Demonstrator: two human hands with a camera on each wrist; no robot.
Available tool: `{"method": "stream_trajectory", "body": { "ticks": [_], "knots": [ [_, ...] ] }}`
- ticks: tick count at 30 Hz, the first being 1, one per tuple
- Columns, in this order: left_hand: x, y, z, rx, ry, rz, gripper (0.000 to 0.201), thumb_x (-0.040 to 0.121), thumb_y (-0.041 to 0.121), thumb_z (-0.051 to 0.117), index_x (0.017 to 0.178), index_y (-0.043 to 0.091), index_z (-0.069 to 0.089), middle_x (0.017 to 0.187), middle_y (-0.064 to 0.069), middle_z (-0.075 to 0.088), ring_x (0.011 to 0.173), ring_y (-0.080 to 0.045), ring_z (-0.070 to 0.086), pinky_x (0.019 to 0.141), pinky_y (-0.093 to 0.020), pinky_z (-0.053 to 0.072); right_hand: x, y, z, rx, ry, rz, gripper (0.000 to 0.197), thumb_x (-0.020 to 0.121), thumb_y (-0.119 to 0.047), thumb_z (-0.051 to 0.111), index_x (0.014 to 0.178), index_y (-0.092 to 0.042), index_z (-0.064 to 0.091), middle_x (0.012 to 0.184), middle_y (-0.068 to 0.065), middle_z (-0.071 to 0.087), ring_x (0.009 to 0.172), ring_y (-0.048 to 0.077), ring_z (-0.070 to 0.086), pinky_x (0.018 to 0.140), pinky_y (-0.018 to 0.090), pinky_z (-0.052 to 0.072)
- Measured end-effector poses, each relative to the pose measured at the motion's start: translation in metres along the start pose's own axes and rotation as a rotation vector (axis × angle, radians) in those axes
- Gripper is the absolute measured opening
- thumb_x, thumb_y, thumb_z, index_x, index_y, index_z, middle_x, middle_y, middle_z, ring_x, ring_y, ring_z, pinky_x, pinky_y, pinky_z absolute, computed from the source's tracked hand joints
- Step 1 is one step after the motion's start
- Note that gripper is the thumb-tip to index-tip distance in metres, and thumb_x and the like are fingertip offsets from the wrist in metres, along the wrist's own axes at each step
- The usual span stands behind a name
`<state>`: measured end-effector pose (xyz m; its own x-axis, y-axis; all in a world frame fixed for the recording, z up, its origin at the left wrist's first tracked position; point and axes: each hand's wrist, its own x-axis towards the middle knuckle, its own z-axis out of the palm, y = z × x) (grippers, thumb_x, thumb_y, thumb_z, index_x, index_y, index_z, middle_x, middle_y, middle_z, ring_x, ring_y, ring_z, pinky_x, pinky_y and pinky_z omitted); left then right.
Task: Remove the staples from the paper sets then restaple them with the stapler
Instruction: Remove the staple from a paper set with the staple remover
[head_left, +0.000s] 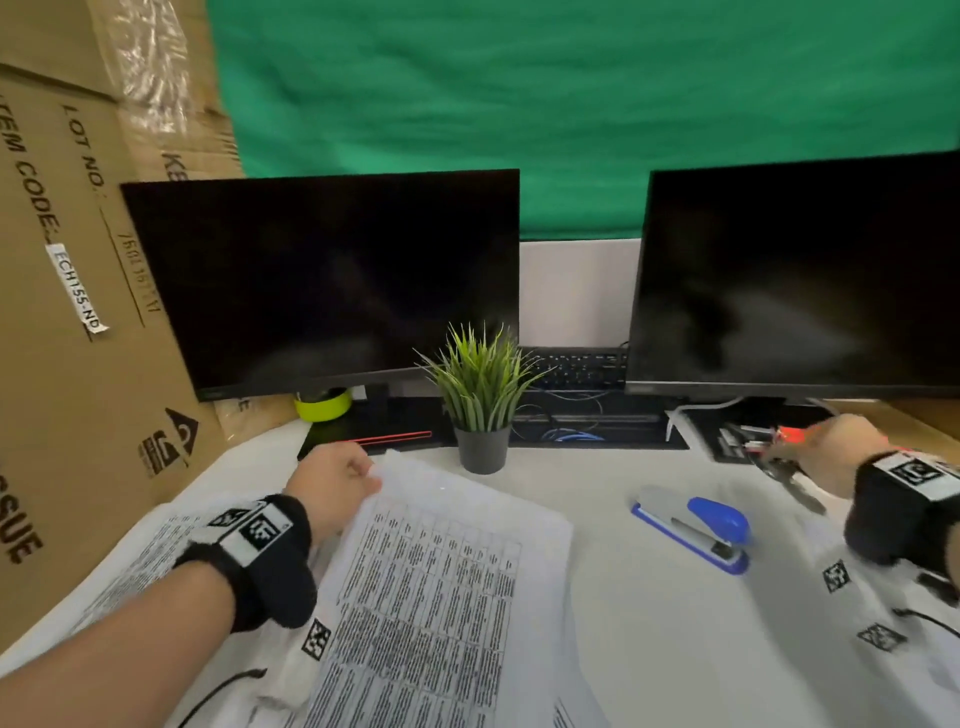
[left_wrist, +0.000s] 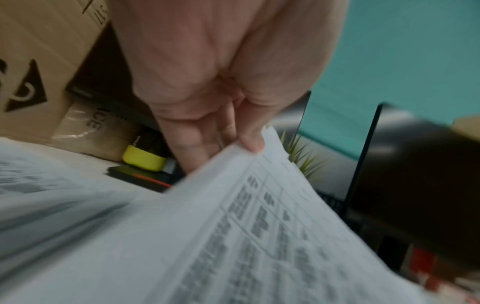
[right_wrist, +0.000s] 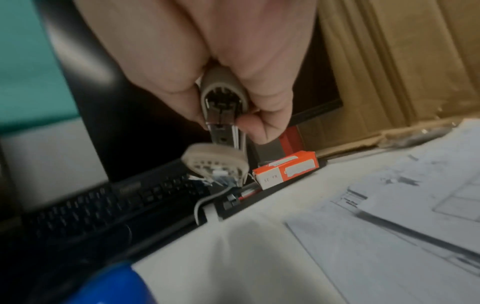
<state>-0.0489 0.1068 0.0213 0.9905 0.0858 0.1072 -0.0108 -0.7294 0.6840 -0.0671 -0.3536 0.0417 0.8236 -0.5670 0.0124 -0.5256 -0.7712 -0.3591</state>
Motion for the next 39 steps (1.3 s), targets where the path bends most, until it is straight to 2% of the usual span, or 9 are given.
{"method": "stream_trajectory", "body": {
  "ticks": [3,7,9,13,17,23,29,32,39],
  "knots": [
    [-0.001,0.028,-0.005,-0.12,0.018,0.015,0.019,0.095,0.009,0.055,0.076,0.01,0.053,0.066,-0.004,0.044,0.055,-0.019,0.037,0.049,-0.026,0.03,-0.013,0.021,-0.023,0.435,-0.025,0.055,0.015,0.095,-0.009,0.05,0.102,0.0,0.06,0.092,0.013,0.059,0.082,0.03,0.058,0.078,0.039,0.053],
    [-0.007,0.059,0.015,-0.213,0.02,0.001,0.026,0.094,0.006,0.054,0.07,0.01,0.046,0.064,-0.007,0.039,0.059,-0.02,0.035,0.055,-0.029,0.029,-0.047,0.047,-0.049,1.264,-0.181,0.215,0.012,0.098,-0.005,0.045,0.089,-0.005,0.053,0.087,0.017,0.064,0.065,0.022,0.055,0.045,0.024,0.047],
    [-0.013,0.071,0.039,-0.276,-0.053,-0.057,0.023,0.095,0.003,0.052,0.073,0.007,0.052,0.067,-0.008,0.05,0.062,-0.022,0.047,0.062,-0.032,0.041,-0.075,0.052,-0.063,1.433,-0.376,0.224,0.008,0.094,-0.006,0.051,0.096,0.0,0.057,0.075,0.018,0.071,0.073,0.026,0.062,0.067,0.028,0.05],
    [-0.037,0.107,0.099,-0.427,-0.32,-0.099,0.024,0.099,0.0,0.044,0.119,-0.008,0.055,0.112,-0.022,0.063,0.061,-0.002,0.066,0.076,-0.027,0.056,-0.114,0.074,-0.09,1.574,-0.59,0.088,0.08,0.014,0.001,0.095,0.09,0.007,0.072,0.095,0.026,0.071,0.079,0.033,0.072,0.061,0.04,0.06],
    [-0.07,0.123,0.142,-0.174,-0.373,-0.143,0.038,0.097,0.01,0.048,0.133,-0.001,0.047,0.129,-0.018,0.056,0.117,-0.032,0.057,0.095,-0.036,0.045,-0.131,0.092,-0.087,1.655,-0.666,0.098,0.105,0.015,0.001,0.096,0.113,0.003,0.061,0.116,0.03,0.062,0.106,0.037,0.064,0.067,0.037,0.058],
    [-0.094,0.119,0.153,0.17,-0.544,0.085,0.101,0.078,0.022,0.079,0.147,0.021,0.006,0.13,-0.01,0.048,0.106,-0.023,0.055,0.091,-0.03,0.049,-0.15,0.075,-0.035,0.945,-0.587,-0.023,0.028,0.089,0.0,0.057,0.116,-0.007,0.059,0.082,0.011,0.056,0.064,0.016,0.044,0.049,0.023,0.04],
    [-0.111,0.119,0.145,0.655,-0.726,0.224,0.094,0.071,0.062,0.073,0.146,0.024,0.031,0.153,-0.001,0.016,0.134,-0.025,0.036,0.109,-0.041,0.037,-0.112,0.027,0.026,0.264,-0.372,-0.483,0.021,0.088,-0.01,0.046,0.096,-0.027,0.054,0.094,0.001,0.064,0.09,0.022,0.063,0.08,0.028,0.05],
    [-0.11,0.119,0.141,0.767,-0.697,0.292,0.095,0.071,0.071,0.065,0.148,0.03,0.03,0.162,0.009,-0.007,0.146,-0.025,0.011,0.117,-0.049,0.018,-0.082,0.004,0.047,0.135,-0.364,-0.467,0.039,0.091,-0.012,0.05,0.13,-0.017,0.048,0.128,0.004,0.055,0.119,0.025,0.053,0.1,0.028,0.041],
    [-0.101,0.103,0.141,0.825,-0.759,0.221,0.123,0.066,0.089,0.049,0.154,0.025,-0.006,0.162,0.012,-0.005,0.149,-0.023,-0.001,0.117,-0.054,0.0,-0.051,-0.002,0.04,-0.021,-0.273,-0.395,0.033,0.093,-0.02,0.047,0.125,-0.013,0.046,0.125,0.009,0.053,0.105,0.025,0.056,0.091,0.03,0.045]
  ]
}}
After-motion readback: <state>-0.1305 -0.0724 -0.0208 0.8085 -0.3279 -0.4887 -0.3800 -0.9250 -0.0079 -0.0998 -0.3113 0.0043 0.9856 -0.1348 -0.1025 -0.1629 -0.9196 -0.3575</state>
